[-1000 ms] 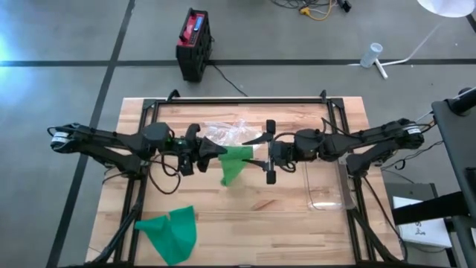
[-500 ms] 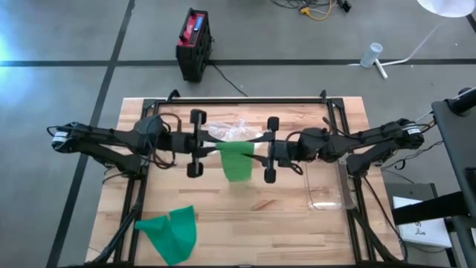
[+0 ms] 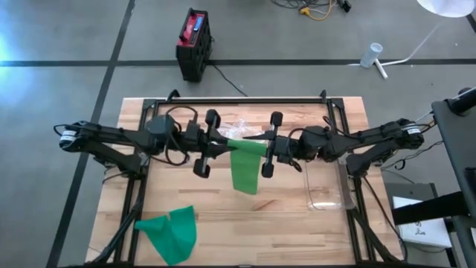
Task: Roll bandage
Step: Roll the green bandage
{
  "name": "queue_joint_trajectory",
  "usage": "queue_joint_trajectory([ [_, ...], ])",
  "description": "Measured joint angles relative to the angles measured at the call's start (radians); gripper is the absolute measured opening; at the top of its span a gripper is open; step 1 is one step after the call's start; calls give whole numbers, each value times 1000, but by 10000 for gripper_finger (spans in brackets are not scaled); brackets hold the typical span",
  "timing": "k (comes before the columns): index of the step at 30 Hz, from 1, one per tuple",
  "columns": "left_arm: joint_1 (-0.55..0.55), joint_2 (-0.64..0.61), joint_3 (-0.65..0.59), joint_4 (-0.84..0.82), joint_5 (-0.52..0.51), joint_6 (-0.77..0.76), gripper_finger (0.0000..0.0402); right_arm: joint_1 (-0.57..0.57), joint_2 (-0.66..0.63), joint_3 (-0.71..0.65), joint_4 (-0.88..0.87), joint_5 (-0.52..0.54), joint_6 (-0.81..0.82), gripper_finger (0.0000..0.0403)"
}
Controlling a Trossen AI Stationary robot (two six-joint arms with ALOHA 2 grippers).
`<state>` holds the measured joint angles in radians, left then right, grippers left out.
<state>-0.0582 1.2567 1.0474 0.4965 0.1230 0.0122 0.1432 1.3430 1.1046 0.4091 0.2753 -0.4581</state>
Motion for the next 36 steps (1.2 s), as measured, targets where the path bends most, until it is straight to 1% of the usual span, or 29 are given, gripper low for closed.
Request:
queue_joint_trajectory([
  [2,0,0,1,7,0,-24,17,0,0,0,-9,23,-11,6],
  [8,2,-35,-12,64,-16,-48,17,0,0,-13,-53,61,3,1],
  [14,2,-50,-27,93,-110,-30,17,0,-2,-46,-51,59,62,0],
  [17,2,-50,-38,132,-166,1,17,0,2,-63,-48,21,115,0],
  [19,5,-49,-45,163,-187,9,17,7,12,-71,-38,15,149,0],
  [23,18,-53,-50,221,-186,-8,17,16,31,-82,-32,31,153,0],
  [27,21,-60,-50,200,-183,-3,16,14,39,-65,-41,67,138,0],
  [29,21,-61,-50,161,-141,63,16,16,40,-49,-63,66,130,0],
  [31,20,-61,-50,121,-132,144,16,16,39,-28,-81,66,136,0],
  [33,20,-62,-50,90,-132,276,16,16,35,-4,-96,66,154,6],
  [36,19,-59,-50,67,-133,459,16,16,32,39,-155,66,204,27],
])
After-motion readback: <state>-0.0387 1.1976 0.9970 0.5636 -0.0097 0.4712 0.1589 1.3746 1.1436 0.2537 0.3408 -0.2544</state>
